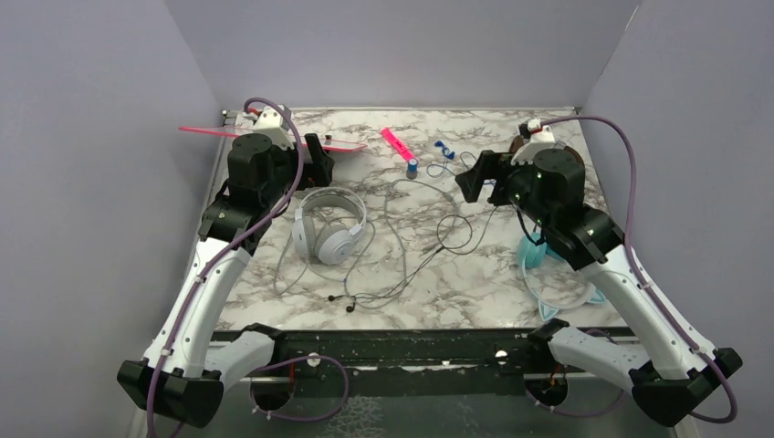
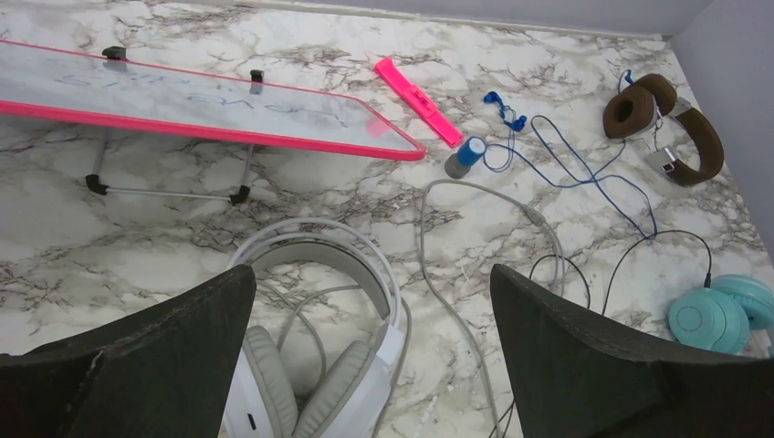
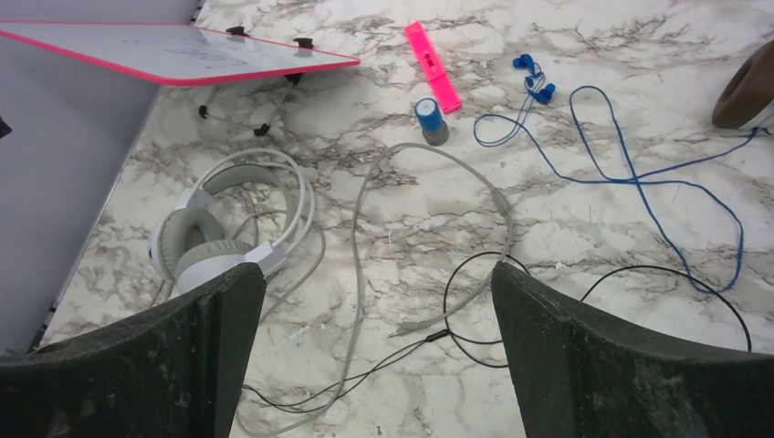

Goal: Wrap the headphones
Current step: Pick up the headphones from the center of the board.

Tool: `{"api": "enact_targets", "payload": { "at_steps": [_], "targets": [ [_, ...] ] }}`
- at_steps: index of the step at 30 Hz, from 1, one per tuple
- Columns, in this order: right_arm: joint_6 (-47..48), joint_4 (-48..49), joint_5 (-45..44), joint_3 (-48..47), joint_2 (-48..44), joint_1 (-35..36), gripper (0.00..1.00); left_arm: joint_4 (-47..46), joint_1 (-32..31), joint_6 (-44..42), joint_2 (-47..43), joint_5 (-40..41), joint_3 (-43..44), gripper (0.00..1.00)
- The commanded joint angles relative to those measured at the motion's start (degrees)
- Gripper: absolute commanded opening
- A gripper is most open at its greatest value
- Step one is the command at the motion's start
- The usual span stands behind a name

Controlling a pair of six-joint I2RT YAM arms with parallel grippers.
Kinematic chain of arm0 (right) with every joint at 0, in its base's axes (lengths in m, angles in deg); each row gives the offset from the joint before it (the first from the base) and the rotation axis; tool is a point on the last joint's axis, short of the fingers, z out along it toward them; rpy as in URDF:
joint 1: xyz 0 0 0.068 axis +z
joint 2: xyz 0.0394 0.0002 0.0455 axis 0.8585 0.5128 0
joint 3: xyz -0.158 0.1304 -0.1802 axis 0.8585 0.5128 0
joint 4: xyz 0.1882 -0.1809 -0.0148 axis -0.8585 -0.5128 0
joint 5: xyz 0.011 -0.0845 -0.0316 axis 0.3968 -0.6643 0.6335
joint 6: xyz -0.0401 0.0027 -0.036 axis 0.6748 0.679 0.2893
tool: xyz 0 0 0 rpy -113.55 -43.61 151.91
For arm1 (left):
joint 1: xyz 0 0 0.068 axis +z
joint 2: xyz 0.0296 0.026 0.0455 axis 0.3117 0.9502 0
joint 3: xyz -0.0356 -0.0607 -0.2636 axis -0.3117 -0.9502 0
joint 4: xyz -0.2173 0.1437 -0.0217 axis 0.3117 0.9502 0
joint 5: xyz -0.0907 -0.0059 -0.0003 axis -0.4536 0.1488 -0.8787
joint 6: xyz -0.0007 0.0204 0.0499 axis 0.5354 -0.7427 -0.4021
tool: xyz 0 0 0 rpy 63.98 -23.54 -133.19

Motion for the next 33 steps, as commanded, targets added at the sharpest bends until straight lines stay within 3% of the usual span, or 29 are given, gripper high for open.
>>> {"api": "enact_targets", "payload": {
  "at_steps": [1, 5, 10, 16, 21, 27, 33],
  "targets": [
    [-0.74, -3.02, -4.51, -2.51, 0.87, -0.18, 1.0, -1.48, 0.43, -1.13, -0.2, 0.52, 1.16, 0.99],
    [-2.63, -3.4, -2.75, -1.75, 0.55, -0.18, 1.0, -1.62, 0.44, -1.1, -0.82, 0.54, 0.54, 0.99],
    [-6.28, 6.22, 5.27, 7.35, -2.65, -0.2, 1.0, -1.62, 0.45, -0.88, -2.19, -1.71, -0.48, 0.99],
    [-11.82, 6.01, 16.6, 2.33, 12.92, 1.66, 1.0, -1.48, 0.51, -0.4, -3.9, -2.94, -3.45, 0.99],
    [-18.56, 12.27, 13.86, -1.45, 23.33, 9.38, 1.0, 0.22, 0.43, -0.27, -6.23, -4.37, -5.49, 0.99],
    [-31.2, 15.51, 2.05, -5.94, 35.44, 16.02, 0.98, 2.54, 0.43, -0.62, -9.62, -4.81, -7.94, 0.99],
    [-43.04, -0.68, -9.39, -20.26, 52.61, 18.79, 0.94, 4.01, 0.35, -0.95, -11.35, -5.65, -8.4, 0.99]
  ]
}}
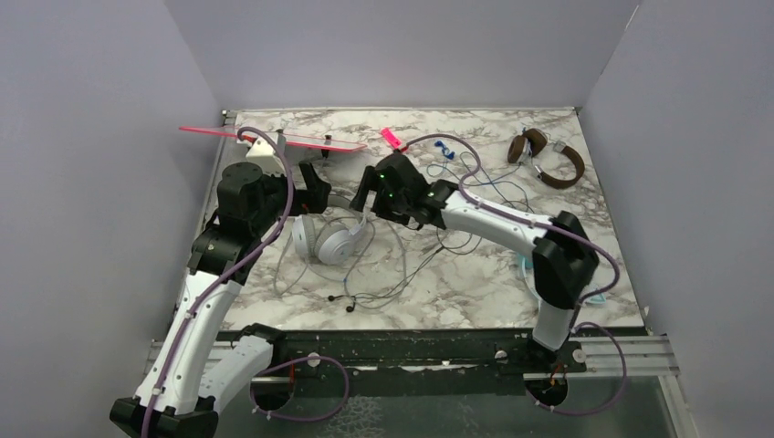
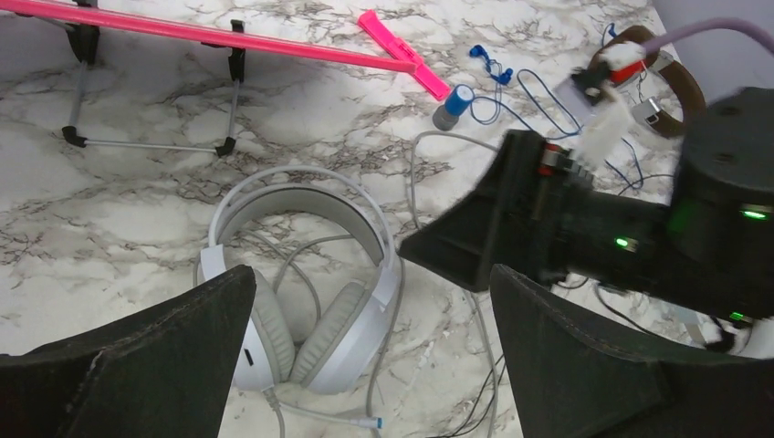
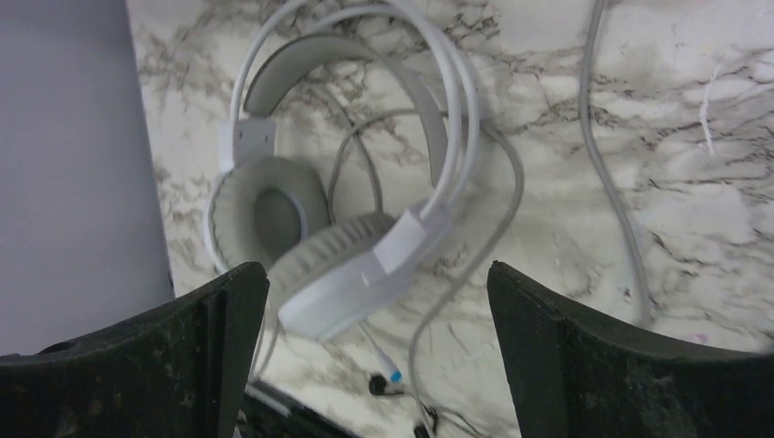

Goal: Wrap the headphones
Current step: Pick up the headphones from the center of the board.

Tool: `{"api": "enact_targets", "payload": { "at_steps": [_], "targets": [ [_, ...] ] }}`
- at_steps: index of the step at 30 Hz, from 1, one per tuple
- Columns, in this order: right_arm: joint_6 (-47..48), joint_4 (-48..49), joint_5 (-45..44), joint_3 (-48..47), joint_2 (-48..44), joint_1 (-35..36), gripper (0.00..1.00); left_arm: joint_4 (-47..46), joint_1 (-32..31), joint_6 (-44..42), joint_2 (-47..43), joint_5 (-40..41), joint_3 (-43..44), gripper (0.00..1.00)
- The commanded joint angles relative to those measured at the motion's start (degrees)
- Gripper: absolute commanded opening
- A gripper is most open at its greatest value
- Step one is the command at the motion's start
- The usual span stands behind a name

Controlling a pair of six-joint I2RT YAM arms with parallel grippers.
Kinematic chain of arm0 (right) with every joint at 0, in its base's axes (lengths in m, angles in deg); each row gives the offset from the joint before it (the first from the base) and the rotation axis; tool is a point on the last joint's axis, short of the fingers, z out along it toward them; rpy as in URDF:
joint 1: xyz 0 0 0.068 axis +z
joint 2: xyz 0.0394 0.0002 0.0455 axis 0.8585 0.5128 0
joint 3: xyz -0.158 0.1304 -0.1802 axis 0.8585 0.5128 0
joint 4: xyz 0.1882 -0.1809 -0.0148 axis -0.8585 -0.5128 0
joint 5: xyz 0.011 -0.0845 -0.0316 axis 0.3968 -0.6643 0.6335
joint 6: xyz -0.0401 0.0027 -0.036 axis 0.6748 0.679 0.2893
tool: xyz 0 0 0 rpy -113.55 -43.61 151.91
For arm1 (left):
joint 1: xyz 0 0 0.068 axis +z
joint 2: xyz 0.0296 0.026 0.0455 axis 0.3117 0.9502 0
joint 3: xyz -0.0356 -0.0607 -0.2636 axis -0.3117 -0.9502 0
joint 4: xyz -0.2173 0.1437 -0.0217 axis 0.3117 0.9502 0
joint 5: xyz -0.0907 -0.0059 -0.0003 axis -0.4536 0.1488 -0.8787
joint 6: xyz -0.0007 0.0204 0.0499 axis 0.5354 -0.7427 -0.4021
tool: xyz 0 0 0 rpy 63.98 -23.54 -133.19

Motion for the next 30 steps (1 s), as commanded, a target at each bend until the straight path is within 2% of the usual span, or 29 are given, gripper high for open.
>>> {"api": "enact_targets", "payload": {
  "at_steps": [1, 3, 7, 13, 23, 26, 28, 29, 30],
  "targets": [
    [-10.05, -9.76, -10.04, -9.39, 10.81, 0.86, 0.91, 1.25, 0.13, -0.65, -1.68, -2.17, -0.6, 0.99],
    [-8.58, -10.1, -10.31, -11.66, 14.1, 1.28, 0.86, 1.44, 0.12, -0.58, -2.05, -2.41, -0.52, 0.99],
    [-6.98, -13.54, -14.49, -15.85, 18.65, 2.83, 0.83, 1.91, 0.05, -0.54, -2.66, -2.75, -0.58, 0.99],
    [-4.19, -11.65, -13.34, -16.68, 23.12, 3.71, 0.64, 2.15, 0.04, -0.53, -2.64, -2.83, -0.24, 0.99],
    [0.78, -9.73, -14.52, -19.69, 26.78, 5.54, 0.43, 3.44, 0.04, 0.07, -2.66, -3.1, 1.7, 0.99],
    [6.05, -8.99, -13.61, -19.67, 25.44, 5.5, 0.25, 3.97, 0.04, 0.36, -2.34, -3.45, 2.71, 0.99],
    [13.53, -7.78, -13.46, -17.99, 21.79, 5.43, 0.07, 4.39, 0.04, 0.35, -2.2, -3.26, 3.56, 0.99],
    [17.03, -7.85, -14.94, -16.66, 19.22, 5.33, 0.01, 4.7, 0.04, 0.35, -2.11, -3.09, 4.0, 0.99],
    [21.83, -5.93, -15.48, -14.64, 15.54, 5.24, 0.01, 4.84, 0.04, 0.39, -2.18, -3.03, 4.3, 0.99]
  ]
}}
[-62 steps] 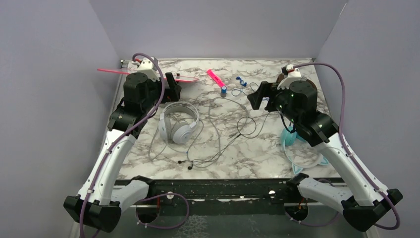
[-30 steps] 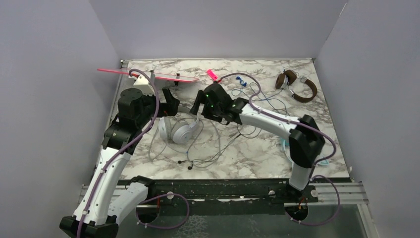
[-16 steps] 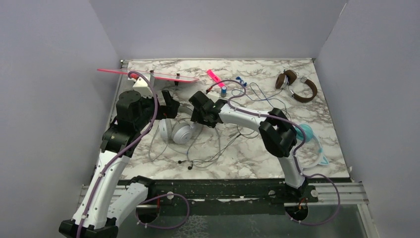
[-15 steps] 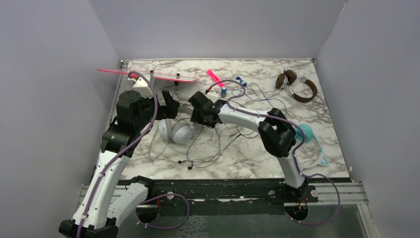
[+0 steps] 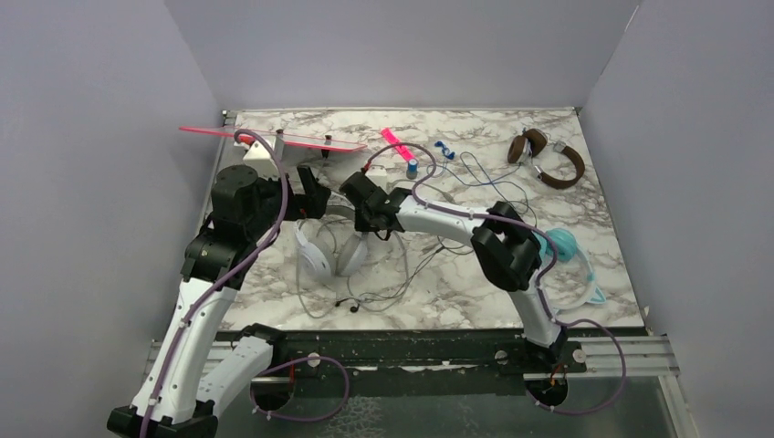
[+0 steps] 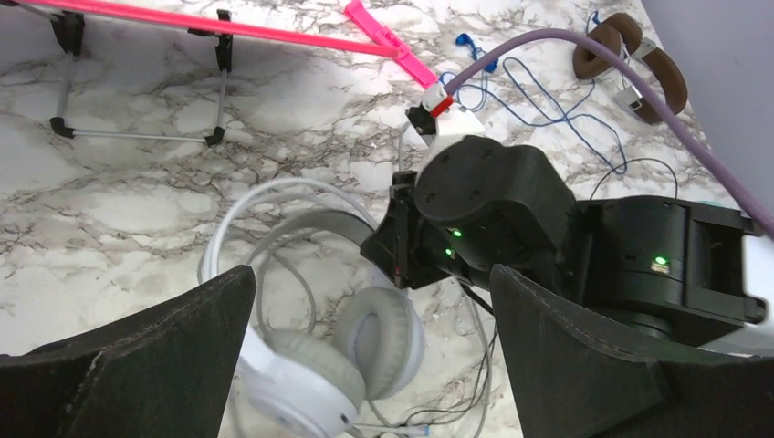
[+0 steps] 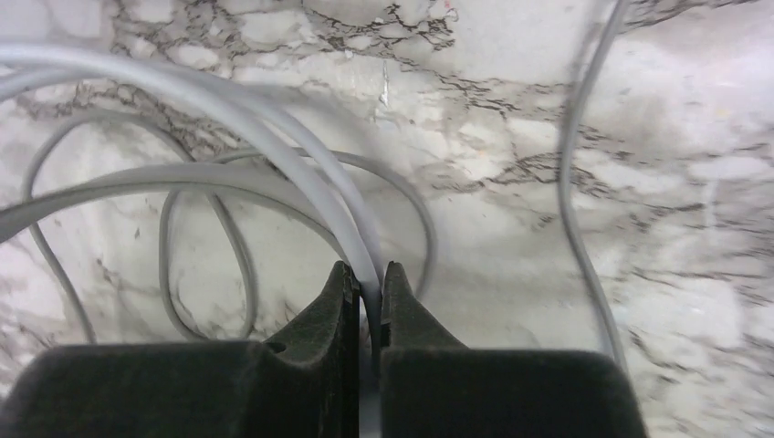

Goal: Wrap the headphones
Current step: Pick up the headphones from the center of the board.

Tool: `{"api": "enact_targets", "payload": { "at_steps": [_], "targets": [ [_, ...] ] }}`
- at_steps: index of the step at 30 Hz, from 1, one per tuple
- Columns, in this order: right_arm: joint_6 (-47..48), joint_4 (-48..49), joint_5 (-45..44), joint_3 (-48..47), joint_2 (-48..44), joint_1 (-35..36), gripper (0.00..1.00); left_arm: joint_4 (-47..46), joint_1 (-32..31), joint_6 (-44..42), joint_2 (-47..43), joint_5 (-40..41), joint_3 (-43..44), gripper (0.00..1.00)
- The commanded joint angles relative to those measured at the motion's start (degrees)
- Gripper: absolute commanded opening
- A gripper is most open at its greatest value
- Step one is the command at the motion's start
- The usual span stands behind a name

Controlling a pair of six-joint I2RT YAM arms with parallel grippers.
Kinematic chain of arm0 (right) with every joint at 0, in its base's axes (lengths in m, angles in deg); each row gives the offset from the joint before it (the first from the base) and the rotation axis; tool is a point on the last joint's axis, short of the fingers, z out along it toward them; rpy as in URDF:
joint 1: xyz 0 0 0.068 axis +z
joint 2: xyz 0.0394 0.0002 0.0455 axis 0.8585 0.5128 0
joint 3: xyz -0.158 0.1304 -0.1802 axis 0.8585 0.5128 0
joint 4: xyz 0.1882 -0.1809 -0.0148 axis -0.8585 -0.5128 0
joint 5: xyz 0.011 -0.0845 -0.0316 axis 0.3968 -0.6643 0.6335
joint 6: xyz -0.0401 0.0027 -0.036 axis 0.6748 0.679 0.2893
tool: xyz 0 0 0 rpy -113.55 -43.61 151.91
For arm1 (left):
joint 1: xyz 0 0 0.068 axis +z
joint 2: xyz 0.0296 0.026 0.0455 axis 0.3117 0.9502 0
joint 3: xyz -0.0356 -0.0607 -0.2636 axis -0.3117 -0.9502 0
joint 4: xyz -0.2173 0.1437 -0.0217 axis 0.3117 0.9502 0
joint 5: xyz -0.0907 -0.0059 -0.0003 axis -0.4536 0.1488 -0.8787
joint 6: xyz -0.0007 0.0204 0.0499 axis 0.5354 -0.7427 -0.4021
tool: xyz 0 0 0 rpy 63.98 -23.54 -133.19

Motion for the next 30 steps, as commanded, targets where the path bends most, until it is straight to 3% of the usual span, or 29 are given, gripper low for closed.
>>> {"api": "enact_targets", "payload": {
  "at_steps": [1, 4, 10, 14, 16, 19, 25, 27, 30],
  "targets": [
    [22.89, 6.12, -2.25, 6.62, -14.33, 0.13, 0.0, 0.84, 0.04, 0.28, -0.09, -1.13, 3.35, 0.99],
    [41.3, 14.38, 0.53, 15.21, -26.71, -0.4, 0.01, 0.94, 0.04, 1.06, 1.63, -3.0, 4.82, 0.99],
    [69.12, 19.22, 2.43, 24.69, -44.48, -2.97, 0.01, -1.93, 0.04, 7.11, 6.47, -12.89, 9.89, 0.99],
    [78.04, 18.72, 2.39, 24.28, -48.83, -3.24, 0.01, -8.54, -0.47, 13.06, 11.7, -27.71, 11.3, 0.96],
    [78.46, 16.68, 0.93, 21.61, -47.47, -3.24, 0.01, -8.65, -3.56, 13.44, 14.14, -29.37, 12.66, 0.98],
    [77.93, 14.54, -1.95, 18.55, -45.15, -3.21, 0.01, -5.87, -8.9, 11.06, 15.13, -20.29, 13.37, 0.99],
    [75.24, 9.29, -0.4, 14.65, -42.08, -3.24, 0.01, 5.5, -16.1, 6.16, 17.95, 3.89, 15.23, 0.81],
    [74.43, 8.01, -0.82, 13.71, -41.09, -3.24, 0.01, 6.98, -18.13, 5.36, 17.02, 11.13, 14.69, 0.81],
    [73.26, 6.54, -0.99, 13.16, -40.39, -3.24, 0.01, 7.4, -18.77, 3.37, 15.05, 15.87, 12.76, 0.84]
  ]
}}
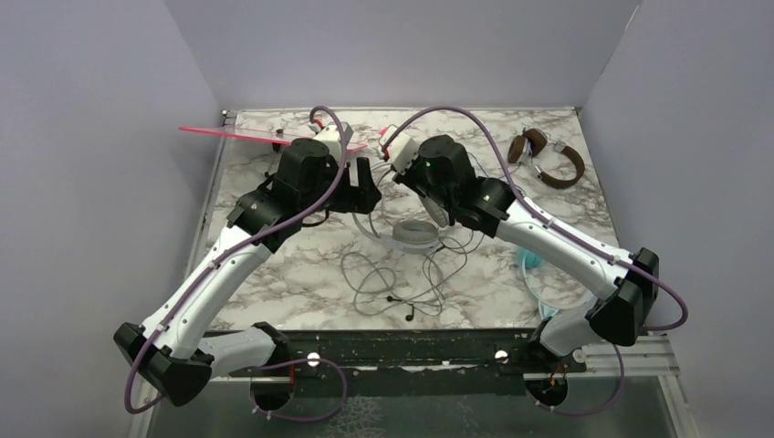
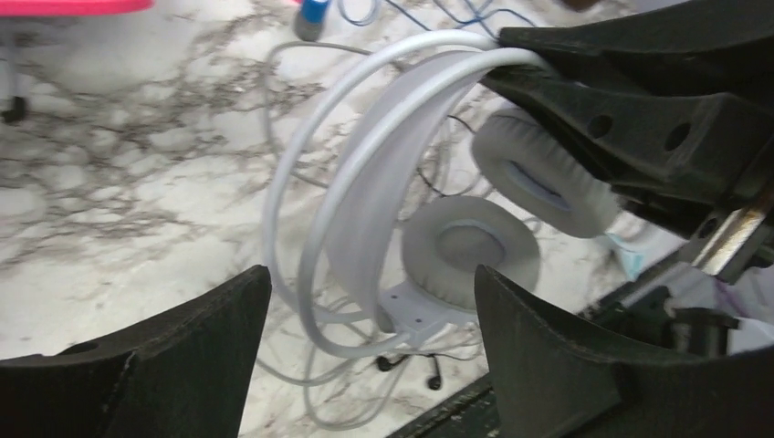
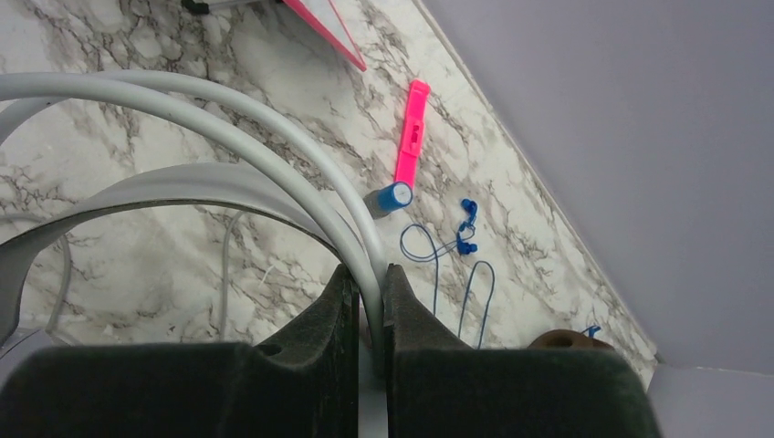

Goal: Wrap the headphones
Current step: Pick up the headphones from the center of the board.

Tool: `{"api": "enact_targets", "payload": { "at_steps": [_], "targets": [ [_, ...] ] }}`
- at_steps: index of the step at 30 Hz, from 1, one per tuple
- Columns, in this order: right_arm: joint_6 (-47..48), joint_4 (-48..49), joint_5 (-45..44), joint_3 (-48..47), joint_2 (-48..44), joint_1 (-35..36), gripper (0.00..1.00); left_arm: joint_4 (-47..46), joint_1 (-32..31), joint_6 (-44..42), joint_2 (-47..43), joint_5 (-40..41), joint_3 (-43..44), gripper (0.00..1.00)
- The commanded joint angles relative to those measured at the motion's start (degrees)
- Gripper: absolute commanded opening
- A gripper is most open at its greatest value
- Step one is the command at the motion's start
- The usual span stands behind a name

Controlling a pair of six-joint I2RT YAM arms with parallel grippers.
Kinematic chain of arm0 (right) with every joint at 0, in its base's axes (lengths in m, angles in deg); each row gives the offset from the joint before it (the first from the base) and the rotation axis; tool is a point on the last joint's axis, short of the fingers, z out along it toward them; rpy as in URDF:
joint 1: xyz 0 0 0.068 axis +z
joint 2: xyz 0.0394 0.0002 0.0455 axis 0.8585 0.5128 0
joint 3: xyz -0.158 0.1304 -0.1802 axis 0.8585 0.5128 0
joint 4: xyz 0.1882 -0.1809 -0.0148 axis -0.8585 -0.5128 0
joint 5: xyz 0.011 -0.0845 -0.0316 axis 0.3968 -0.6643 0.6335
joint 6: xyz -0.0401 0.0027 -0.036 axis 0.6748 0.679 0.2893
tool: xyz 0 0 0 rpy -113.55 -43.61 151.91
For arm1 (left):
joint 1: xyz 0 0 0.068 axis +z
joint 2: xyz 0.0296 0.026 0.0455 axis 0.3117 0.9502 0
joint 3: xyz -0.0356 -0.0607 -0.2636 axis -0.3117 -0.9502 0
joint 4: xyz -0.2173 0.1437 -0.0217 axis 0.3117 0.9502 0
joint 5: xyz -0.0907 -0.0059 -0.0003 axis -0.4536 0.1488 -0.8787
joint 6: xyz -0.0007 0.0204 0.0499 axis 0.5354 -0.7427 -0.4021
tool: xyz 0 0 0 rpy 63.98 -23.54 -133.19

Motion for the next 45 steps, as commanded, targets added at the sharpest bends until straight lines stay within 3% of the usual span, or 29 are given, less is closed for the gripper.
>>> {"api": "enact_targets", "payload": {
  "at_steps": [1, 7, 13, 16, 26, 31, 32, 36, 37, 41, 45],
  "targets": [
    [-2.06, -2.56, -0.72, -3.84, 0.57, 0.19, 0.01, 3.51, -1.35, -4.58, -3.26, 14.9, -0.8, 0.85],
    [-3.66, -5.09, 1.3, -5.28, 1.14, 0.21, 0.01, 4.34, -1.35, -5.94, -3.06, 18.62, -1.81, 0.8],
    [-5.43, -6.52, 3.77, -7.22, 2.16, 0.33, 0.01, 2.72, -1.5, -6.86, 0.71, 14.87, -1.89, 0.64],
    [-6.12, -7.59, 4.2, -8.45, 2.98, 0.57, 0.01, 2.14, -2.06, -6.56, 2.46, 17.0, -2.64, 0.56],
    [-8.43, -8.28, 5.96, -9.51, 3.14, 1.57, 0.01, 1.25, -2.85, -5.82, 5.51, 22.6, -5.35, 0.52],
    [-9.93, -9.42, 5.72, -9.42, 2.58, 1.85, 0.02, 0.45, -2.85, -4.52, 5.5, 20.77, -4.93, 0.03],
    [-10.54, -9.68, 5.13, -9.38, 2.34, 1.86, 0.06, 0.56, -2.8, -4.15, 5.36, 20.86, -4.88, 0.0],
    [-15.82, -11.18, 0.86, -9.0, -0.5, 1.86, 0.53, 2.16, -2.63, -0.39, 4.34, 21.43, -4.33, 0.0],
    [-17.81, -12.44, -0.96, -9.63, -1.35, 1.78, 0.61, 2.86, -2.51, 0.76, 4.17, 21.39, -4.0, 0.0],
    [-25.18, -19.97, -7.36, -14.24, -4.63, -2.02, 0.77, 4.88, -1.54, 3.81, 3.66, 19.03, -2.68, 0.0],
    [-32.31, -21.1, 6.48, -13.56, -9.61, -20.55, 0.8, 6.02, -0.37, 5.5, 3.19, 16.99, 0.23, 0.0]
  ]
}}
